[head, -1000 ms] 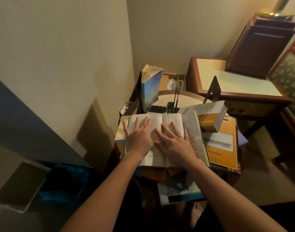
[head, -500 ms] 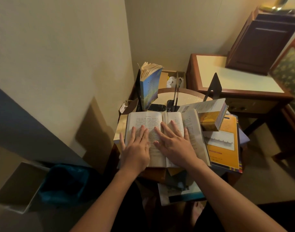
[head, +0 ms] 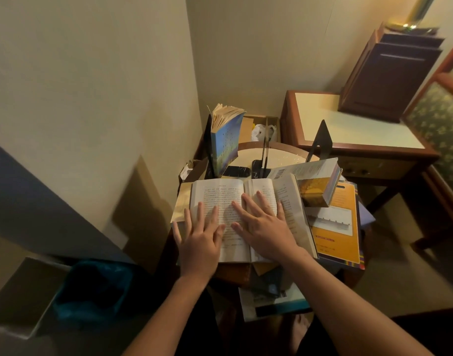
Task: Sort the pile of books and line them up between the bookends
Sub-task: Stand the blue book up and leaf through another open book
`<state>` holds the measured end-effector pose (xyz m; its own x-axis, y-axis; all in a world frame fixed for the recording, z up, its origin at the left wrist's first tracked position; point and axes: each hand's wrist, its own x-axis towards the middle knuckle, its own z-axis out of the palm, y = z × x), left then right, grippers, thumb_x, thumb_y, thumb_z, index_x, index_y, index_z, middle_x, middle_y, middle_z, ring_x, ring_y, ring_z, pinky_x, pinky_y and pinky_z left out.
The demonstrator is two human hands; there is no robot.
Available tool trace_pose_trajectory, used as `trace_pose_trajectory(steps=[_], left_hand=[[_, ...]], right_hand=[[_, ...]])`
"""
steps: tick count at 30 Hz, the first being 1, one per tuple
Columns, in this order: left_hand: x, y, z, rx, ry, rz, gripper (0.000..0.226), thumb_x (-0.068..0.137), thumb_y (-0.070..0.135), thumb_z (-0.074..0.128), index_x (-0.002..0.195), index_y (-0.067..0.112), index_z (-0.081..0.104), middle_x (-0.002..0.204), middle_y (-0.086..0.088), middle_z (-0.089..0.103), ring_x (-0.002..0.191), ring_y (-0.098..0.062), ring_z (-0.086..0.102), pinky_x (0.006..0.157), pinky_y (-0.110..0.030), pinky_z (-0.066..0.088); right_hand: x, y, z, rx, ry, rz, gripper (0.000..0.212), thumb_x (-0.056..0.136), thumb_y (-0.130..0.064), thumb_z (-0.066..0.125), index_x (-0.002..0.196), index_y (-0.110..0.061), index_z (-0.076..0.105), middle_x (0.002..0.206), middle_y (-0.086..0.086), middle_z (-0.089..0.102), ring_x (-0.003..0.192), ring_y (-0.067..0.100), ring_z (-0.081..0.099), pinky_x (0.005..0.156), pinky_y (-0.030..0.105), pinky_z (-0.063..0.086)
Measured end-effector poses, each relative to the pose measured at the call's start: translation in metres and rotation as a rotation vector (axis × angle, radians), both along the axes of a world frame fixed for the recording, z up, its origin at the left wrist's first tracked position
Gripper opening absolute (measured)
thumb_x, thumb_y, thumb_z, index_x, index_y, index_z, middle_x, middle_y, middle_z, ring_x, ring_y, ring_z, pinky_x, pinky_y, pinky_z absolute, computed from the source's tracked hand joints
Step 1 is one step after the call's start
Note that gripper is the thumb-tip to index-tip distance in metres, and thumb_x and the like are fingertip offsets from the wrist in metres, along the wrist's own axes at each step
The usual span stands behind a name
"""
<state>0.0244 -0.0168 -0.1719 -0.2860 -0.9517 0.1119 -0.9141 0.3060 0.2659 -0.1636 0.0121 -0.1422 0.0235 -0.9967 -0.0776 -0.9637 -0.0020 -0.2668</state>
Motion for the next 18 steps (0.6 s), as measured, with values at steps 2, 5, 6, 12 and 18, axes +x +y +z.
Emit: trace_pose_trajectory(steps=[2,5,6,12,18], left_hand=[[0.005,0.013,-0.002,0.012,0.01,0.013,0.061,0.101,0.062,0.015,0.157,0.038,0.02,0.166,0.002,0.011,0.154,-0.031,0.007,0.12,-0.059,0.0],[0.008,0.02,-0.002,0.047,0.107,0.023,0.062,0.101,0.065,0.025,0.156,0.036,0.024,0.167,0.002,0.011,0.154,-0.026,0.002,0.121,-0.057,0.008],[0.007,0.021,0.0,0.055,0.154,0.032,0.062,0.101,0.064,0.032,0.156,0.035,0.028,0.167,0.001,0.014,0.154,-0.026,0.004,0.122,-0.057,0.014],[-0.002,0.03,0.019,0.097,0.36,0.242,0.07,0.088,0.062,0.06,0.149,0.031,0.044,0.164,0.0,0.026,0.137,-0.032,0.036,0.095,-0.042,0.053],[0.008,0.007,0.028,0.134,0.474,0.201,0.078,0.069,0.061,0.08,0.136,0.029,0.058,0.143,0.001,0.051,0.119,-0.025,0.054,0.086,-0.034,0.055]], right_hand=[[0.0,0.0,0.001,0.006,0.002,0.001,0.065,0.097,-0.074,0.015,0.154,-0.052,-0.008,0.165,-0.018,-0.015,0.147,0.017,-0.033,0.114,0.06,-0.021],[0.001,-0.001,0.003,0.027,0.012,-0.006,0.065,0.096,-0.075,0.014,0.154,-0.053,-0.008,0.165,-0.018,-0.015,0.146,0.018,-0.033,0.113,0.061,-0.021],[0.001,-0.001,0.004,0.036,0.014,-0.008,0.066,0.096,-0.075,0.014,0.154,-0.053,-0.008,0.165,-0.017,-0.015,0.146,0.019,-0.033,0.113,0.061,-0.021],[0.004,0.004,0.013,0.074,-0.006,-0.017,0.067,0.097,-0.071,0.014,0.155,-0.048,-0.012,0.165,-0.013,-0.017,0.147,0.02,-0.031,0.116,0.063,-0.017],[0.009,0.028,0.009,0.019,-0.101,-0.109,0.081,0.098,-0.071,0.022,0.154,-0.037,-0.025,0.161,-0.001,-0.033,0.145,0.022,-0.036,0.118,0.048,-0.017]])
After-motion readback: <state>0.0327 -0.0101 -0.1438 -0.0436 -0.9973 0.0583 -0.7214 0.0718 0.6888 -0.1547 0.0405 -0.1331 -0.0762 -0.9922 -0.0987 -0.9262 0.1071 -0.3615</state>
